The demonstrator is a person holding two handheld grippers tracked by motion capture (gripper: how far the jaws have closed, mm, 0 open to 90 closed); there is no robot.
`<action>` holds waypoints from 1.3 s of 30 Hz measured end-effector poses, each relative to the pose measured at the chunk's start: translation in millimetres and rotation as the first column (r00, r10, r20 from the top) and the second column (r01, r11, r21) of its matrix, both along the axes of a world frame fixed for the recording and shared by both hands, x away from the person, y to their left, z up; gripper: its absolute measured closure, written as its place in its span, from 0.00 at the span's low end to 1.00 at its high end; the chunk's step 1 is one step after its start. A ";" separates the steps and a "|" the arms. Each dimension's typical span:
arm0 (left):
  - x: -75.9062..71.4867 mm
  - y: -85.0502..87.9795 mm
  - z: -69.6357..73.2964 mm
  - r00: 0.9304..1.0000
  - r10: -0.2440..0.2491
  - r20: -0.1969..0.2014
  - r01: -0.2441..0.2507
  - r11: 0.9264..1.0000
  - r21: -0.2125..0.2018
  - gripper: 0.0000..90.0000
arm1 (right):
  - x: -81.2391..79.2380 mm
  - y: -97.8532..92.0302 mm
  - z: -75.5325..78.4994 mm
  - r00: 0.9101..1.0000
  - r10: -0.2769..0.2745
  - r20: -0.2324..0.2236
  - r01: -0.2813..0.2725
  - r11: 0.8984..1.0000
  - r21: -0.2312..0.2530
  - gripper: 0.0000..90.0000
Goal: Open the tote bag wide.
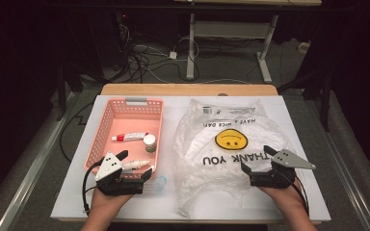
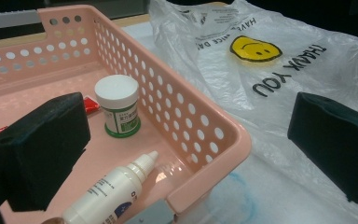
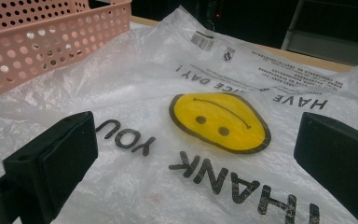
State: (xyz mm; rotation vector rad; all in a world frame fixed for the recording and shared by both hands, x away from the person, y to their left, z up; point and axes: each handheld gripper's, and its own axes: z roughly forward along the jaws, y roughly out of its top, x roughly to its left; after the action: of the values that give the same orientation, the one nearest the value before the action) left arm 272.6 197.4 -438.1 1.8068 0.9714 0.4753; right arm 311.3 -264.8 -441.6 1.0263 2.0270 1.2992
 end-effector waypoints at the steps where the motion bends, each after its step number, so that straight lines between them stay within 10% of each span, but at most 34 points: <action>1: 0.0 0.0 0.0 1.000 0.000 0.000 0.000 1.000 0.000 0.00 | 0.0 0.0 0.0 1.000 0.000 0.000 0.000 1.000 0.000 0.00; 24: 0.2 2.4 0.6 1.000 0.004 -0.008 -0.004 1.000 -0.004 0.00 | -7.9 -12.2 10.9 0.999 -0.031 -0.008 0.031 0.999 -0.014 0.03; 39: 1.4 0.6 1.3 1.000 -0.011 -0.009 0.011 1.000 -0.004 0.00 | -22.5 -71.9 8.7 0.985 -0.157 -0.068 0.155 0.987 -0.030 0.19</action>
State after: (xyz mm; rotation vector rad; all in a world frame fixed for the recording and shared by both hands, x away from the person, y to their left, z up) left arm 274.0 198.0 -436.8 1.8110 0.9670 0.4582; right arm 288.8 -336.7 -432.9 1.2085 1.9646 1.1693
